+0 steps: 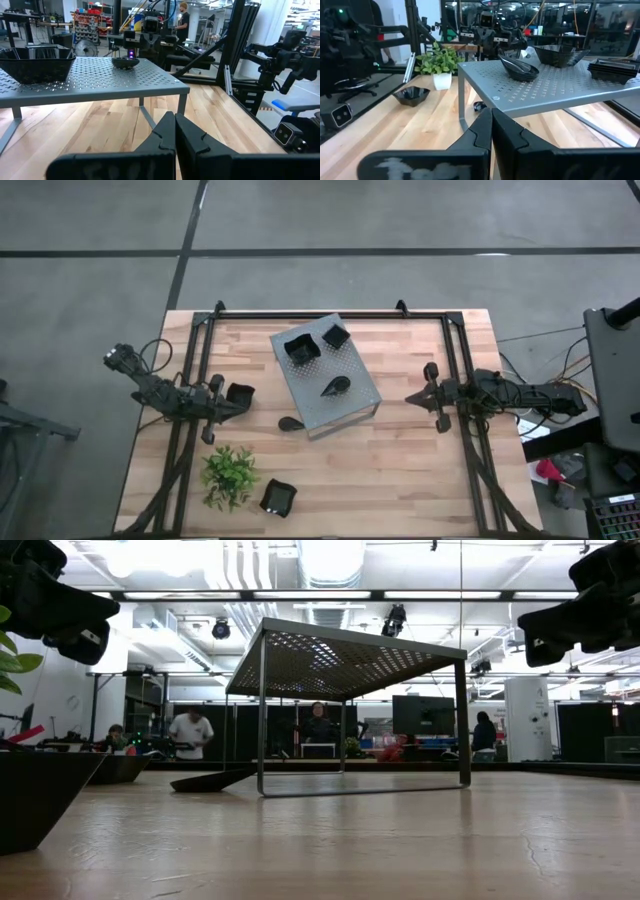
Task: Pick & Place Mini shaped plates
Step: Stack the distorted square plate on top of the distorted square plate on the shelf
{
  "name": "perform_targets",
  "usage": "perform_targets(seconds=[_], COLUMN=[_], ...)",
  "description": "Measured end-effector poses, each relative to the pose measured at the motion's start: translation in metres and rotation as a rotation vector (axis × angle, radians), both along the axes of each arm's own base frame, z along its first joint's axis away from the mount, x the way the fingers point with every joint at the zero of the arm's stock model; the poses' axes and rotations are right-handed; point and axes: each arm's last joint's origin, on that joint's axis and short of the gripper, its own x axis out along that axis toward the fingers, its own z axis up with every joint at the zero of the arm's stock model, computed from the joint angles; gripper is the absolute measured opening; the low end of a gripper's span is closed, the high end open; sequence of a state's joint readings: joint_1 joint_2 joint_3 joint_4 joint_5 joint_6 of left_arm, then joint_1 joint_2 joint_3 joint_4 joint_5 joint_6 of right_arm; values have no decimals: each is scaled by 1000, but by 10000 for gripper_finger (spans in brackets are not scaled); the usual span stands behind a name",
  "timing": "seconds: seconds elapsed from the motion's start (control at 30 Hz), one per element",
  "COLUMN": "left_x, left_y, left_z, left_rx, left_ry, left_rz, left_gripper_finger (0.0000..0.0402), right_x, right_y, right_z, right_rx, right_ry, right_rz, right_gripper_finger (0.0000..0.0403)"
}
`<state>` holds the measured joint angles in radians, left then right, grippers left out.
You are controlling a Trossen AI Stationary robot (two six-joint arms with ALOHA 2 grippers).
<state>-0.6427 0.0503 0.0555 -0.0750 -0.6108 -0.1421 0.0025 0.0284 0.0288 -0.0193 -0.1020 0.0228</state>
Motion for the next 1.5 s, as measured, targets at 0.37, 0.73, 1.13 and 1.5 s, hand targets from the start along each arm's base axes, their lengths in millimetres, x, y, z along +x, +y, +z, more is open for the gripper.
perform_targets(seconds=[0.37,0.73,1.13,1.5], left_x=[0,0,0,0], left_y=[0,0,0,1], left_z=[0,0,0,0], left_rx=[0,-1,0,118], left_ry=[0,0,0,-6], left_rz=[0,0,0,24], left_gripper_finger=[0,0,0,0], right_x=[0,0,0,0], right_y=[0,0,0,0], right_z=[0,0,0,0], right_rx=[0,0,0,0], right_ry=[0,0,0,0], right_rz=[0,0,0,0], right_gripper_finger=[9,9,9,9])
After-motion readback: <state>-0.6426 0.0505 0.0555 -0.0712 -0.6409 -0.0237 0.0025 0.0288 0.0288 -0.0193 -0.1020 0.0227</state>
